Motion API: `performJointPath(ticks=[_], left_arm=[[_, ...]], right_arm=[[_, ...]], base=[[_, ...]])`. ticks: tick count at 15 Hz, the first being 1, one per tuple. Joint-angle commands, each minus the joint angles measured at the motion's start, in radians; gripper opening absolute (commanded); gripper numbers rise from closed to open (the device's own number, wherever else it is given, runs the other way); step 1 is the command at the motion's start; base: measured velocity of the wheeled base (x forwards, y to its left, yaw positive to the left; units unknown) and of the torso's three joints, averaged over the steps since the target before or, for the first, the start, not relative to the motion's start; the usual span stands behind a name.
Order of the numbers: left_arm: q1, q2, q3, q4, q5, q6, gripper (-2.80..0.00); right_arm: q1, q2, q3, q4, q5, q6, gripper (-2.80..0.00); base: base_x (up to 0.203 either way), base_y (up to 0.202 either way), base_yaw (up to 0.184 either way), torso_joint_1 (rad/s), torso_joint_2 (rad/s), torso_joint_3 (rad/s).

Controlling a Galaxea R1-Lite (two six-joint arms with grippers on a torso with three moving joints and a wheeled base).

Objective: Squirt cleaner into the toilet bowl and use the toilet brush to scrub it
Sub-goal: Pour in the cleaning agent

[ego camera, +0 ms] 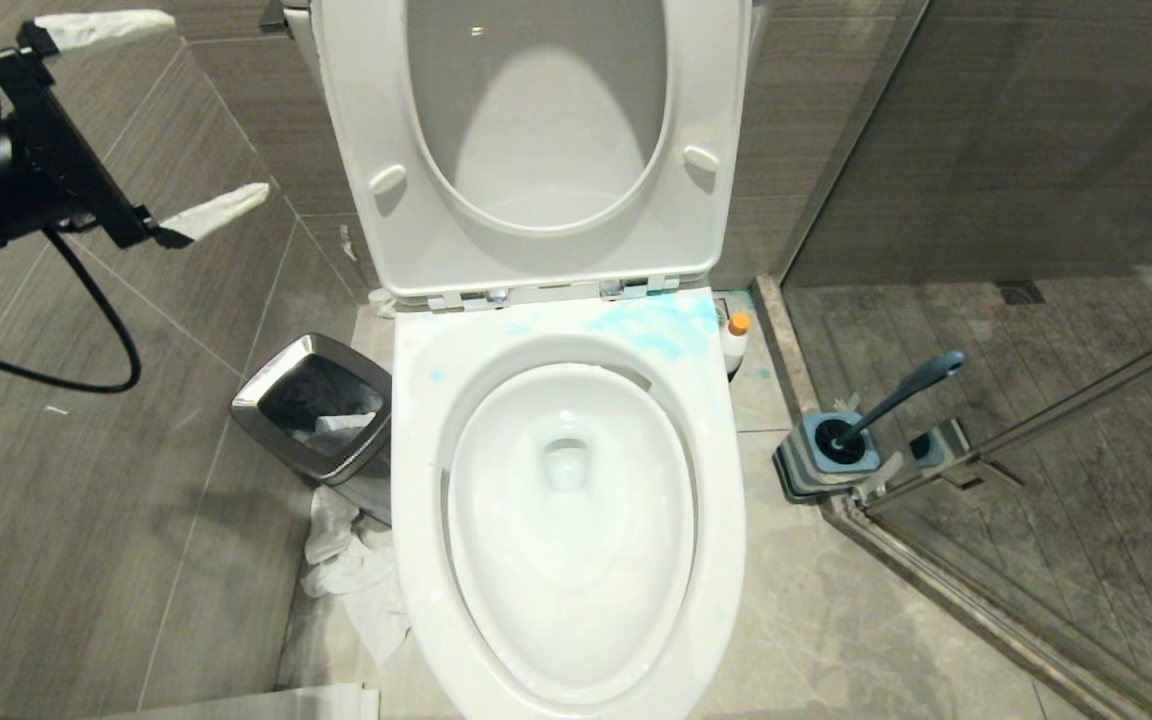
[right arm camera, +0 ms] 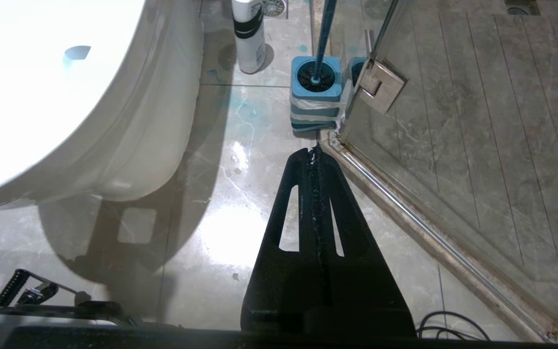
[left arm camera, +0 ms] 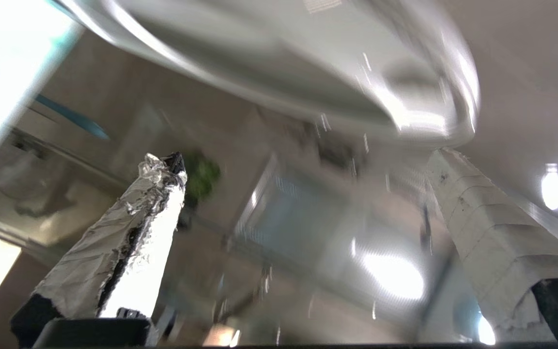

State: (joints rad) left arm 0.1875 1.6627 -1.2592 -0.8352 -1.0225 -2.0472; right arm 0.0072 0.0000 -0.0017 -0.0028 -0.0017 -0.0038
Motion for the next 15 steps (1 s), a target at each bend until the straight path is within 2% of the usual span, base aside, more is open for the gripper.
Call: performJointPath(ticks=[1,2,4,5,7,8,9,11,12,15], left_arm=[[0.012,-0.035,0.017,0.294,0.095,0.267,0.00],[-0.008,-0.037,0.027,0.346,0.176,0.455,0.00],[-0.042,-0.041,0.042,0.426,0.349,0.908,0.00],[-0.048,-0.050,0.043,0.439,0.399,1.123,0.00],[-0.052,-0.084,0.037,0.391,0.450,1.562,0.00],[-0.058,-0.112,0.021,0.355,0.454,1.729,0.00],[-0.070,-0.159,-0.010,0.330,0.453,1.847,0.00],[-0.100,-0.237,-0.048,0.311,0.454,1.938,0.00],[-0.110,-0.272,-0.053,0.309,0.453,1.967,-2.80],[-0.149,-0.381,-0.056,0.306,0.454,2.017,-2.80]], right_arm=[[0.000,-0.001,0.000,0.000,0.000,-0.001,-2.80],[0.000,0.000,0.000,0.000,0.000,0.001,-2.80],[0.000,0.000,0.000,0.000,0.000,0.001,-2.80],[0.000,0.000,0.000,0.000,0.000,0.000,-2.80],[0.000,0.000,0.000,0.000,0.000,-0.001,-2.80],[0.000,0.000,0.000,0.000,0.000,0.001,-2.80],[0.000,0.000,0.000,0.000,0.000,-0.001,-2.80],[0.000,0.000,0.000,0.000,0.000,0.001,-2.80],[0.000,0.000,0.000,0.000,0.000,0.001,-2.80],[0.000,0.000,0.000,0.000,0.000,-0.001,-2.80]], base=[[0.000,0.000,0.000,0.000,0.00,0.000],[0.000,0.000,0.000,0.000,0.00,0.000],[0.000,0.000,0.000,0.000,0.00,0.000],[0.000,0.000,0.000,0.000,0.00,0.000],[0.000,0.000,0.000,0.000,0.00,0.000],[0.000,0.000,0.000,0.000,0.00,0.000],[0.000,0.000,0.000,0.000,0.00,0.000],[0.000,0.000,0.000,0.000,0.00,0.000],[0.000,0.000,0.000,0.000,0.00,0.000],[0.000,0.000,0.000,0.000,0.00,0.000]])
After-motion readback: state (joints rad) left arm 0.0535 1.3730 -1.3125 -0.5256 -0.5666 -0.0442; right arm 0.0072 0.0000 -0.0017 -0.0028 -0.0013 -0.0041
